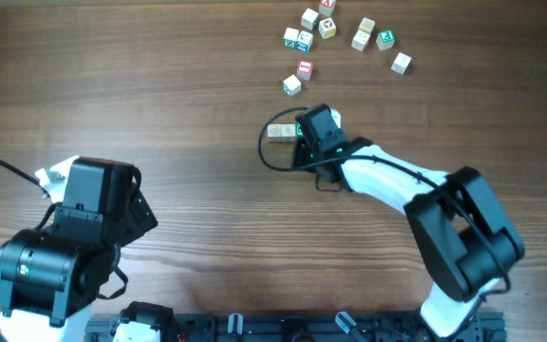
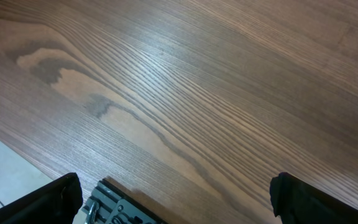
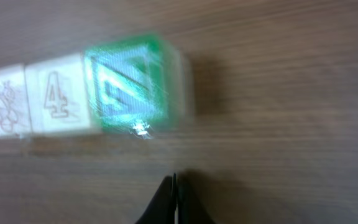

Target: Form a horizontal line

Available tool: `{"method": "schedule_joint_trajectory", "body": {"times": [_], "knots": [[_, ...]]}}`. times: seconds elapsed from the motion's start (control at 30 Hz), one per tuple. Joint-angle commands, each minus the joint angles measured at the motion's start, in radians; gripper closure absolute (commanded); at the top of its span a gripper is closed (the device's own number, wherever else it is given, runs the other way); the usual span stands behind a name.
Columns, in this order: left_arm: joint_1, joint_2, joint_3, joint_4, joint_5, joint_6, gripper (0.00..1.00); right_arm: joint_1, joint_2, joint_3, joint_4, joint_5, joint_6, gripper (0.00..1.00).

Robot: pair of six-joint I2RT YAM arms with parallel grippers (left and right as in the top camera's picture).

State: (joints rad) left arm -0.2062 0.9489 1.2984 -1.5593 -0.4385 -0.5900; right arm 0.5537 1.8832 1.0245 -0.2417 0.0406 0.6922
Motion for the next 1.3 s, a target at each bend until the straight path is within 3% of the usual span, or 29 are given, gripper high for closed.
{"method": "schedule_joint_trajectory", "body": {"times": [0.0,0.1,0.2,0.3,0.37,0.43,0.57,0.77,0.97,1.27], "knots": [[0.008,-0.006,-0.004,0.002,-0.016,-0.021,0.0,-0.004,-0.115,-0.005,-0.158,0.198,0.113,0.95],[0.008,-0.006,-0.004,0.002,-0.016,-0.021,0.0,-0.023,-0.236,-0.005,-0.265,0.373,0.118,0.95],[0.008,-0.006,-0.004,0.002,-0.016,-0.021,0.0,-0.061,-0.34,-0.005,-0.267,0.521,0.096,0.92],[0.008,-0.006,-0.004,0.002,-0.016,-0.021,0.0,-0.112,-0.452,-0.004,-0.23,0.539,-0.016,0.61],[0.008,-0.006,-0.004,0.002,-0.016,-0.021,0.0,-0.15,-0.573,-0.003,-0.215,0.539,-0.09,0.2],[0.008,-0.006,-0.004,0.002,-0.016,-0.021,0.0,-0.167,-0.671,-0.003,-0.22,0.542,-0.12,0.01],[0.008,-0.006,-0.004,0.002,-0.016,-0.021,0.0,-0.175,-0.904,-0.003,-0.233,0.542,-0.338,0.0],[0.008,-0.006,-0.004,0.002,-0.016,-0.021,0.0,-0.175,-1.152,-0.003,-0.232,0.542,-0.336,0.01],[0.008,-0.006,-0.004,0.002,-0.016,-0.021,0.0,-0.175,-1.18,-0.004,-0.243,0.544,-0.339,0.0],[0.008,-0.006,-0.004,0.002,-0.016,-0.021,0.0,-0.175,-1.17,-0.004,-0.287,0.599,-0.47,0.0]]}}
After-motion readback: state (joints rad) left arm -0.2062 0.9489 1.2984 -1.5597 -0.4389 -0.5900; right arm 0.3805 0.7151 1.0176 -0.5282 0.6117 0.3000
